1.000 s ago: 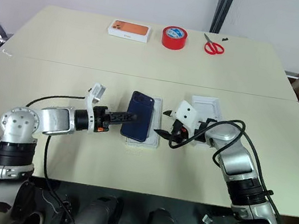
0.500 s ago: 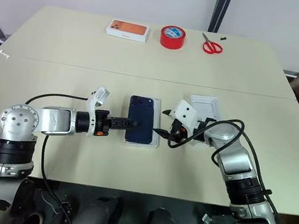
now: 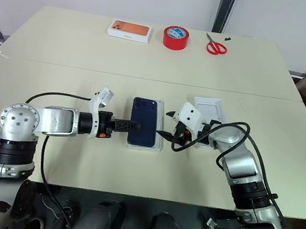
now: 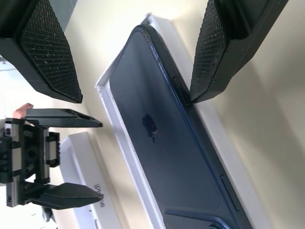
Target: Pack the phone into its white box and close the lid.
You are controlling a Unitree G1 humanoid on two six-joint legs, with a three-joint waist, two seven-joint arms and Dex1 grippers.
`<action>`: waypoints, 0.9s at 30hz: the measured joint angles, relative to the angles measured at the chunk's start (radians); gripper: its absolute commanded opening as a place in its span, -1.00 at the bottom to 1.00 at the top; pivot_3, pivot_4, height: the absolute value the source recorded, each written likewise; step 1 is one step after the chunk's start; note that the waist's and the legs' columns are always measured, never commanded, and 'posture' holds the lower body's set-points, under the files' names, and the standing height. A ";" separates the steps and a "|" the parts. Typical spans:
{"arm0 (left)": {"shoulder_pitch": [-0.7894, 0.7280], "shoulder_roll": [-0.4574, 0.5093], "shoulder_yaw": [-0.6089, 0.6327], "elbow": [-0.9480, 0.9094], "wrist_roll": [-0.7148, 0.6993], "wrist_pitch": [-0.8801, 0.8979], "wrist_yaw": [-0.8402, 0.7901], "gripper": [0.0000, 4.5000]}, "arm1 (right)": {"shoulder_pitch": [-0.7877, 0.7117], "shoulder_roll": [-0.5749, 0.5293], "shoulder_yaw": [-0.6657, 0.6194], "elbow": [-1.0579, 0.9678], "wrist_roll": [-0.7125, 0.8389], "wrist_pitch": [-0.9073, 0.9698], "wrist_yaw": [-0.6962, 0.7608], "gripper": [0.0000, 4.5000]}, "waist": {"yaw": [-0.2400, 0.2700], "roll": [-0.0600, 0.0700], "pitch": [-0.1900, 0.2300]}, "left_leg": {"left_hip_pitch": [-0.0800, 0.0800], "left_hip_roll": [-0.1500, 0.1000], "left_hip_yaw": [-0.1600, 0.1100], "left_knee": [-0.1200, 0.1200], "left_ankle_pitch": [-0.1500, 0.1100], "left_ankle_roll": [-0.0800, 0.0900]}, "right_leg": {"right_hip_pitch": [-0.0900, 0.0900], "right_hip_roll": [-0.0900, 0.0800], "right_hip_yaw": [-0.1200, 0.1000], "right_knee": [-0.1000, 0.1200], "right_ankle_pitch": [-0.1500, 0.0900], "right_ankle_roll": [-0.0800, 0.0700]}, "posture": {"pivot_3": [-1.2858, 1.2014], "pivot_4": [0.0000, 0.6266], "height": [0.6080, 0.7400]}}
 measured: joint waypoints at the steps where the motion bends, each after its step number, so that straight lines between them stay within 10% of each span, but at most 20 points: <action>1: -0.004 0.000 0.000 0.000 0.000 0.000 0.003 0.67 | 0.000 0.000 0.000 0.000 -0.002 0.000 -0.001 0.57 | 0.001 0.000 0.000 | 0.000 0.000 0.000 0.000 0.000 0.000 | 0.000 0.000 0.000 0.000 0.000 0.000 | 0.03 -0.52 0.91; 27: -0.075 -0.024 -0.036 0.006 0.027 0.020 0.093 0.67 | -0.002 0.005 0.012 0.017 -0.006 -0.017 -0.005 0.57 | 0.000 0.000 0.000 | 0.000 0.000 0.000 0.001 0.000 0.000 | 0.000 0.000 0.000 0.000 0.000 0.000 | 0.03 -0.52 0.91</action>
